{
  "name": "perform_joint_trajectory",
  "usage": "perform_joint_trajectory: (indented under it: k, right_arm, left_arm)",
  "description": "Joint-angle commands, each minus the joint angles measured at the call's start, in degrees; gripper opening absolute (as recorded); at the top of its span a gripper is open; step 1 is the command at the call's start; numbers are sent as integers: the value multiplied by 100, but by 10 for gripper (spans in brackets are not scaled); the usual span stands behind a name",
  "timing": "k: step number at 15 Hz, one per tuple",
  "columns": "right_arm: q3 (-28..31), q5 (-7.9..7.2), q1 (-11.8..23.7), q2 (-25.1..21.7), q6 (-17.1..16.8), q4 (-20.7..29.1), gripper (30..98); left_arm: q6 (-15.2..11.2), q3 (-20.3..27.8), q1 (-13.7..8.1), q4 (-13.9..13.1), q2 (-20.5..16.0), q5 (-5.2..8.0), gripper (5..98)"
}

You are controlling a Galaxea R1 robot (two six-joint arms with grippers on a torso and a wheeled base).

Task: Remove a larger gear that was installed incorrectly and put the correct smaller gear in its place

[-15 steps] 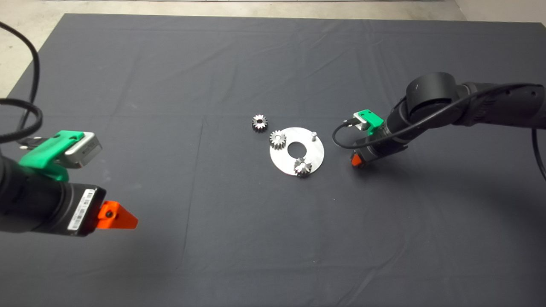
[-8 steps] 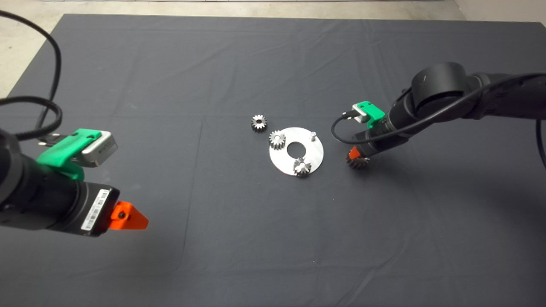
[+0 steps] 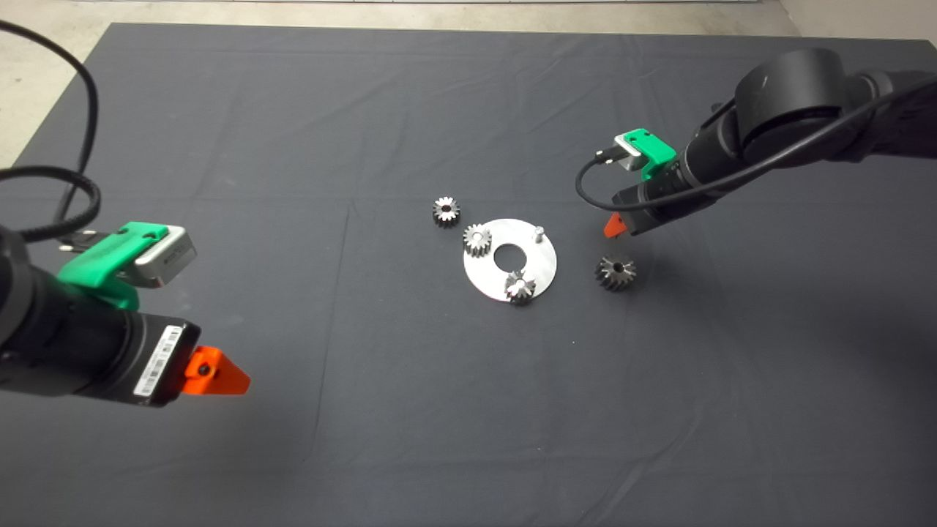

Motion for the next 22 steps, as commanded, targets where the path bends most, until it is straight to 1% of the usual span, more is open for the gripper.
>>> perform_joint_trajectory:
  k: [1, 2, 4, 5, 6, 7, 8, 9, 10, 11, 12, 13, 14, 15, 17, 19, 20, 22]
  right_arm:
    - [-1081, 12, 298, 1126, -46, -105, 611]
    - [-1372, 38, 306, 1363, -65, -102, 630]
    - [-1782, 108, 315, 1739, -108, -105, 634]
    - [-2052, 194, 315, 1905, -180, -105, 662]
    - [-2224, 350, 315, 1987, -241, -105, 681]
    - [-2334, 553, 315, 2086, -286, -105, 681]
    - [-2527, 634, 324, 2178, -293, -105, 695]
    - [-2685, 645, 341, 2281, -302, -105, 723]
    - [-2763, 665, 350, 2364, -311, -105, 729]
    - [-2786, 747, 384, 2425, -302, -105, 729]
    - [-2835, 862, 412, 2501, -302, -105, 741]
    - [-2886, 1009, 421, 2534, -276, -105, 779]
    - [-2910, 1224, 421, 2549, -276, -105, 782]
    - [-3002, 1398, 421, 2651, -276, -105, 782]
    - [-3256, 1464, 412, 2814, -276, -105, 824]
    - [-3485, 1598, 394, 2997, -346, -105, 826]
    - [-3515, 1622, 385, 3076, -461, -104, 851]
    - [-3525, 1731, 377, 3085, -513, -101, 875]
  left_arm:
    - [-31, -21, -86, -97, 75, 46, 981]
    - [-31, -21, -86, -97, 85, 46, 981]
    - [-40, -30, -86, -105, 59, 55, 981]
    - [-48, -21, -86, -105, 68, 55, 981]
    - [-70, -13, -86, -105, 72, 46, 981]
    - [-83, 5, -86, -105, 68, 46, 981]
    - [-92, 5, -86, -105, 77, 46, 981]
    - [-92, 5, -86, -102, 77, 46, 981]
    - [-112, 5, -86, -97, 68, 46, 981]
    - [-127, 14, -86, -97, 68, 46, 981]
    - [-127, 22, -86, -97, 59, 46, 981]
    - [-127, 22, -80, -97, 77, 46, 981]
    - [-127, 23, -77, -97, 77, 46, 981]
    - [-127, 39, -77, -97, 50, 46, 981]
    - [-127, 40, -77, -97, 33, 48, 981]
    - [-127, 31, -77, -97, 41, 55, 981]
    - [-127, 31, -77, -97, 41, 55, 981]
    - [-127, 28, -77, -100, 41, 55, 981]
